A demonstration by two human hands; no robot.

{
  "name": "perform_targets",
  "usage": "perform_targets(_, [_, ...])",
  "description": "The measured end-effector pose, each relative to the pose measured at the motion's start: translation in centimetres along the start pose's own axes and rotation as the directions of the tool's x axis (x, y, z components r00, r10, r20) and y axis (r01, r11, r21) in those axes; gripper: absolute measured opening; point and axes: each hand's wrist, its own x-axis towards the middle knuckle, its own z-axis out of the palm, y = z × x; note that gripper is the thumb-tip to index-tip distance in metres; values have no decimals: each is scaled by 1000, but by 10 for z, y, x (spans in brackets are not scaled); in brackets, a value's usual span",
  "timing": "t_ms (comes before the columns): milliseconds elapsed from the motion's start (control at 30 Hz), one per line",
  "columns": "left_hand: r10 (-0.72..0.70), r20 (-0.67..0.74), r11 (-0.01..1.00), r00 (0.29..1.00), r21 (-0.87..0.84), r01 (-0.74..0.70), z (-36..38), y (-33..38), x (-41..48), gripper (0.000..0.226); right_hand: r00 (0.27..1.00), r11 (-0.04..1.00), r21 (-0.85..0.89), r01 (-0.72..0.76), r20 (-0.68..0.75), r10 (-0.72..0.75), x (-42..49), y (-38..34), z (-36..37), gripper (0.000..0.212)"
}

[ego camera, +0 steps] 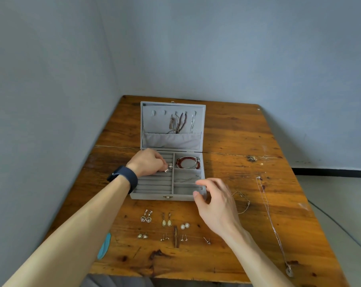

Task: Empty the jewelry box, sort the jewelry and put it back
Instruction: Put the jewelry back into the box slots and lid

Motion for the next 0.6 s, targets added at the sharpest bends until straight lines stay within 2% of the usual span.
perform_targets(100, [-12, -25, 992, 1000, 122, 15, 4, 7, -2, 5, 996, 995, -42, 88, 1, -88, 30, -19, 3, 29])
perform_targets(167, [-23, -6, 989, 1000, 149, 24, 3, 11, -5, 10, 991, 989, -65, 131, 27, -130, 56, -33, 7, 29])
perform_targets(367, [-42, -18, 987, 999, 154, 44, 0, 8, -9, 13, 950, 946, -232, 225, 267, -161, 107, -50, 19, 30])
perform_targets(500, [-17, 22, 990, 1000, 137, 14, -2, 2, -8, 11, 923, 910, -280, 305, 323, -210, 119, -56, 18, 26])
perform_targets(600, [1, -5, 999, 1000, 52, -1, -4, -5, -4, 11, 924, 931, -246, 269, 338, -177, 125, -58, 15, 24])
